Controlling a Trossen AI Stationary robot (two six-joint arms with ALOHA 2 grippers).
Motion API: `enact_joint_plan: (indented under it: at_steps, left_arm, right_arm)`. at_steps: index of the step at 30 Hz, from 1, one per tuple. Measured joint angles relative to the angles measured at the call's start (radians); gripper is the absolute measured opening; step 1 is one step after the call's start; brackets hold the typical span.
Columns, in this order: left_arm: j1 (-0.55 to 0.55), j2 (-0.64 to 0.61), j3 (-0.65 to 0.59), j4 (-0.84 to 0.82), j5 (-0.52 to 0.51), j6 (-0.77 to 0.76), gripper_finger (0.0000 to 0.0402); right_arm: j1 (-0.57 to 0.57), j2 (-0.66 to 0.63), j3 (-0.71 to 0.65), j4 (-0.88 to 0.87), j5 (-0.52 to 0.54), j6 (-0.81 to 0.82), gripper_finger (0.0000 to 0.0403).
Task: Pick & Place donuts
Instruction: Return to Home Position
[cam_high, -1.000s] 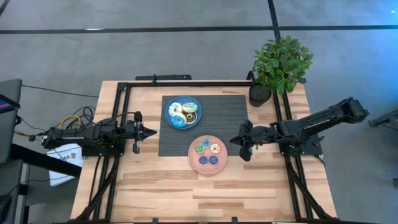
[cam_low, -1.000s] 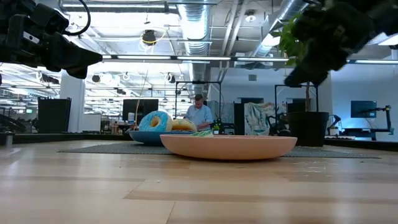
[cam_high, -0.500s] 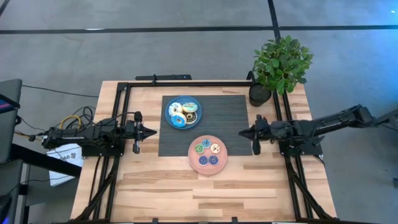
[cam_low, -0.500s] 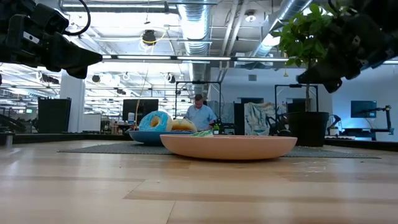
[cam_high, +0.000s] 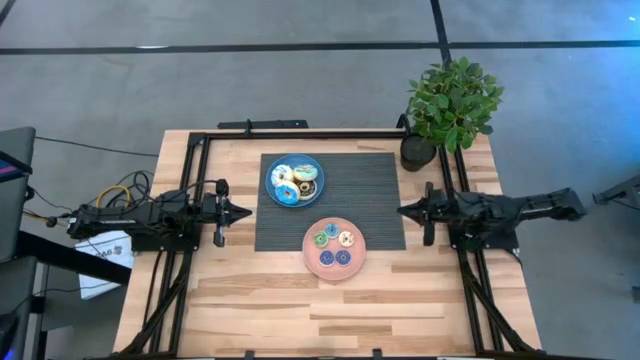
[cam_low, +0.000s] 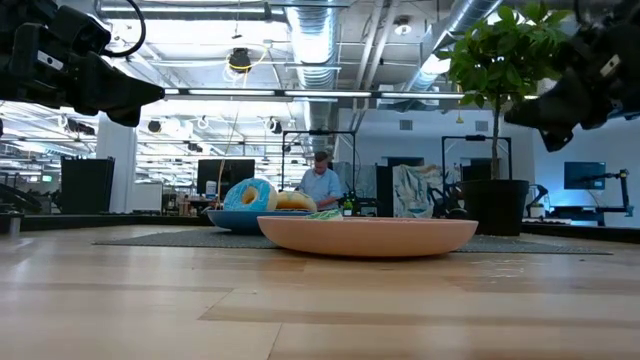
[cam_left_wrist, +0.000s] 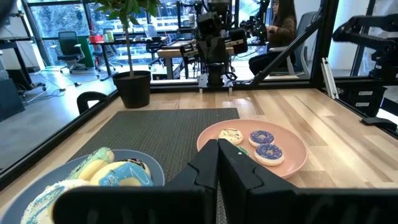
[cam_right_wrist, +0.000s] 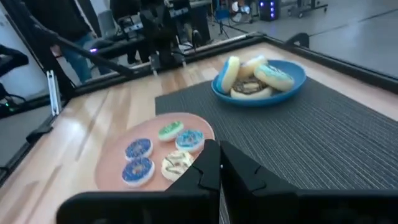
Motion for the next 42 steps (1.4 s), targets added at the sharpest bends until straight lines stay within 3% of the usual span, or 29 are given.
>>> enact_joint_plan:
  at_steps: [5,9,42]
  left_arm:
    - [0.000,0.000,0.000,0.000,0.000,0.000,0.0000]
    - [0.000,0.000,0.000,0.000,0.000,0.000,0.0000]
    - [0.000,0.000,0.000,0.000,0.000,0.000,0.0000]
  right_arm:
    - [0.000,-0.147,0.020,-0.126,0.001,-0.009,0.0000]
    - [-0.005,-0.138,0.048,-0.269,-0.002,0.006,0.0000]
    - [-0.004,-0.128,0.047,-0.268,-0.024,-0.035,0.0000]
